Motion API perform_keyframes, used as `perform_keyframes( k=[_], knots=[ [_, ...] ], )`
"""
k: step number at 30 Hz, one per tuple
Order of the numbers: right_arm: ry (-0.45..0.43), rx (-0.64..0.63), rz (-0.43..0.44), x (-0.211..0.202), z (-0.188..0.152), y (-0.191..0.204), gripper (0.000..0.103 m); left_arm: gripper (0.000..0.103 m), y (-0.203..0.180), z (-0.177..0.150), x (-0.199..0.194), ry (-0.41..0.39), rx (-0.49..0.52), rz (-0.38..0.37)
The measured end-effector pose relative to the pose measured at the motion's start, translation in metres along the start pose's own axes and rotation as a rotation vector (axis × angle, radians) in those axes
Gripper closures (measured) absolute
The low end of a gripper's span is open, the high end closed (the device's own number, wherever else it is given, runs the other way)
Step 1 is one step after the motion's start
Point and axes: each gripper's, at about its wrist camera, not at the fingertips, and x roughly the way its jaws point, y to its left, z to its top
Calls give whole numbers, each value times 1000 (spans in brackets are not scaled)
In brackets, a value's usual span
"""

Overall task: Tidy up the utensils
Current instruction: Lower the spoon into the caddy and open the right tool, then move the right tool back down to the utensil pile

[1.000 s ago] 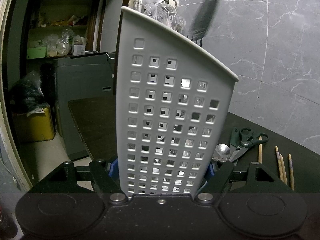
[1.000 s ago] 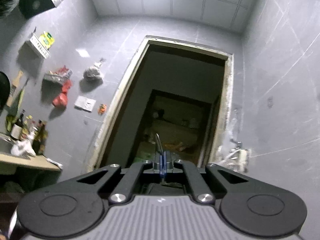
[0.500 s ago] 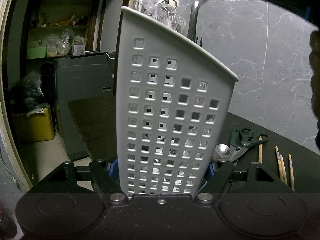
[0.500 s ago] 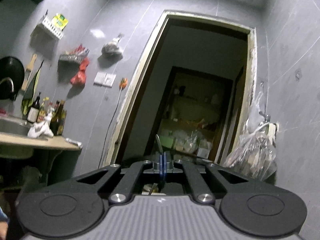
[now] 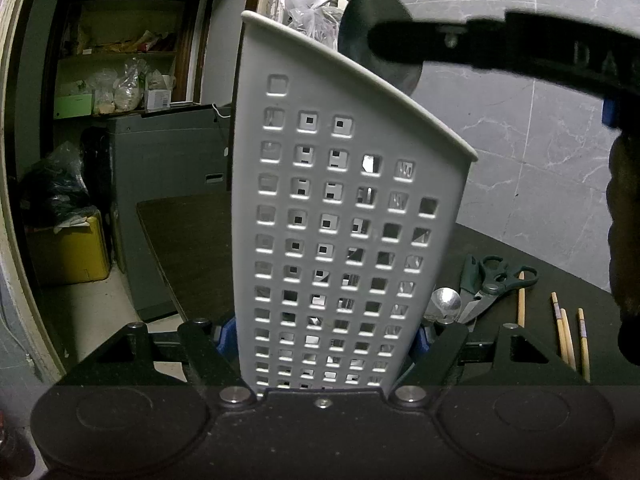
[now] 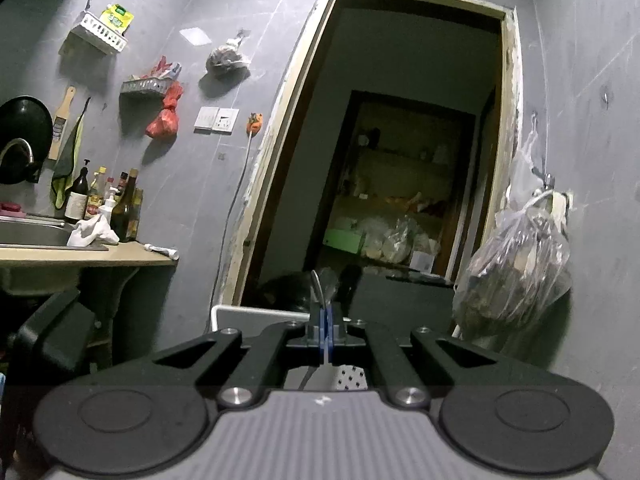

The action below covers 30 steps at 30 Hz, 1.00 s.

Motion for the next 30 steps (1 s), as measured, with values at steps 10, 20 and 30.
perform_keyframes(
  k=[10, 20, 30],
  knots=[
    [76, 12, 31, 6, -11, -2, 99, 26, 0, 0, 0, 0, 1, 1],
    [69, 30, 24, -4, -11, -7, 76, 26, -1, 0, -1, 0, 1, 1],
    [43, 61, -127, -46, -12, -33, 15, 26, -2, 0, -1, 1, 0, 1]
  ],
)
